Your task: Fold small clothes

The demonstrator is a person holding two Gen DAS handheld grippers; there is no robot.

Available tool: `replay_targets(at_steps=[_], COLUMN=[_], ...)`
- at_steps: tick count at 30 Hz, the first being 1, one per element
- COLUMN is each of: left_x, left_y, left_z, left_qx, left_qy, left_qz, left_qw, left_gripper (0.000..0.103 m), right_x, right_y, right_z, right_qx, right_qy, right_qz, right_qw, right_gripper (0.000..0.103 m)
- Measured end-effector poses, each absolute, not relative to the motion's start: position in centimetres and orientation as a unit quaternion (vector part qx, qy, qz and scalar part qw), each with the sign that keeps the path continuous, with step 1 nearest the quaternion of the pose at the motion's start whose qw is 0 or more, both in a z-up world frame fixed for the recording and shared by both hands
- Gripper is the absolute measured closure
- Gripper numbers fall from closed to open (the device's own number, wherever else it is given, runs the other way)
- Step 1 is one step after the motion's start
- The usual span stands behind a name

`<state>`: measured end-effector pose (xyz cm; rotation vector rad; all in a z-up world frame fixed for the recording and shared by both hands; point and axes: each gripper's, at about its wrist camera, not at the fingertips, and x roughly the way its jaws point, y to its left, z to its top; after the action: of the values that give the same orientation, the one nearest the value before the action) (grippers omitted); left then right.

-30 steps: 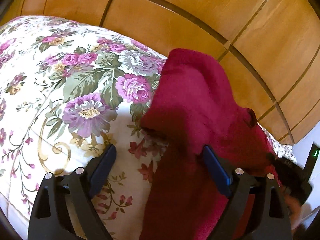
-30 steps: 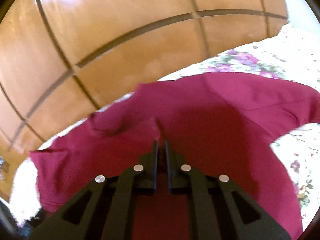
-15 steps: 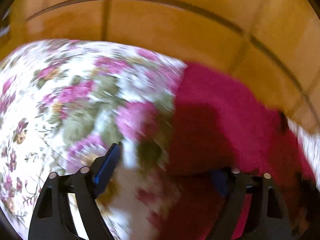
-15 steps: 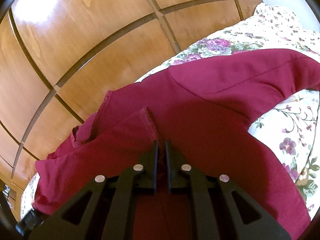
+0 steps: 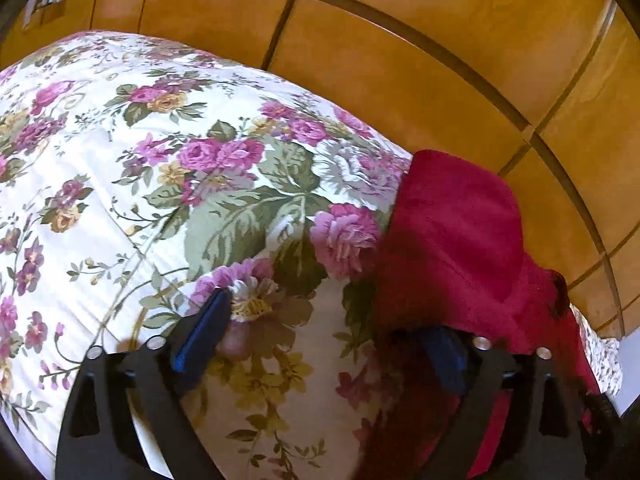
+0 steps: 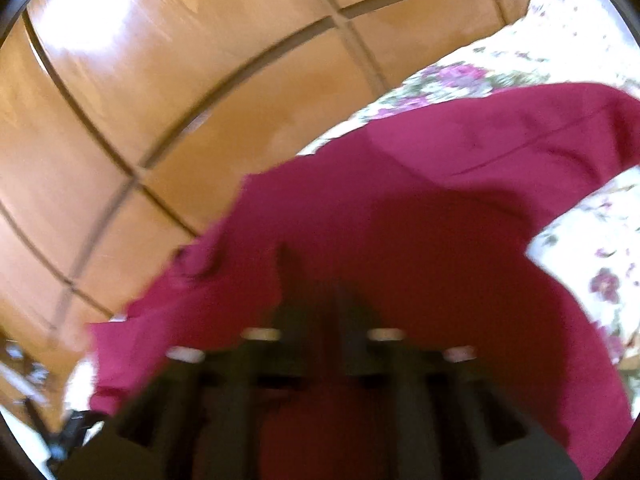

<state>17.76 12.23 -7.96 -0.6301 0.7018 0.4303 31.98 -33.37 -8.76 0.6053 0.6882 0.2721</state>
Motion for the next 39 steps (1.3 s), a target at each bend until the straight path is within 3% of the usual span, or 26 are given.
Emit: replay_targets(at_steps=[4,5,7,8,12,14,16,20,24,28,30,35,39], left_x=[18.4,18.8,18.9,19.1,20.2,20.7,21.2,20.6,17.5,16.3,18.1,25.0,24.6], left_y=[11.4,10.8,10.4,10.3,10.4,10.2,9.9,10.1,8.8,6.6,5.3,5.5,6.4], left_z=[-8.0,-7.9,-7.8,-7.7,-8.0,-8.3,-8.3,-8.1,-6.8,-3.0,-2.0,-7.3,-8.0], left_qx=[-0.289,-0.281,-0.267,-0.260,-0.252,-0.240,-0.229,-0.229,-0.215,-0.172,-0.136,-0.101,-0.125], left_qy=[0.335,0.335,0.340,0.344,0.358,0.372,0.380,0.389,0.397,0.316,0.301,0.422,0.415], left_qz=[0.204,0.199,0.195,0.198,0.209,0.213,0.219,0.216,0.199,0.175,0.158,0.180,0.177], left_qw=[0.873,0.877,0.880,0.880,0.875,0.871,0.869,0.866,0.870,0.916,0.931,0.883,0.884], left_gripper=[0.012,0.012,0.012,0.012,0.012,0.011,0.011,0.010,0.011,0.011,0.011,0.011,0.009], right_x=[31.9,32.2,32.6,32.6,31.7,32.3,33.8,33.5,33.0,32.9,33.2,33.0,32.1], right_y=[-31.3,-30.3,-28.9,-28.4,-28.2,-28.5,-28.9,-29.0,-29.0,-28.5,-28.5,-28.9,-31.7], right_z=[-8.3,-8.3,-8.0,-7.5,-5.4,-6.0,-8.4,-8.3,-8.3,-8.2,-8.1,-8.0,-8.2], right_qx=[0.251,0.225,0.184,0.167,0.102,0.101,0.124,0.129,0.126,0.114,0.107,0.105,0.171], right_qy=[0.360,0.375,0.389,0.381,0.321,0.335,0.389,0.385,0.379,0.379,0.380,0.371,0.352], right_qz=[0.166,0.165,0.152,0.147,0.051,0.037,0.042,0.029,0.016,0.008,0.004,-0.027,-0.052], right_qw=[0.883,0.884,0.890,0.897,0.940,0.936,0.912,0.913,0.917,0.918,0.919,0.922,0.919], right_gripper=[0.053,0.060,0.091,0.095,0.095,0.095,0.092,0.080,0.052,0.040,0.017,0.015,0.015])
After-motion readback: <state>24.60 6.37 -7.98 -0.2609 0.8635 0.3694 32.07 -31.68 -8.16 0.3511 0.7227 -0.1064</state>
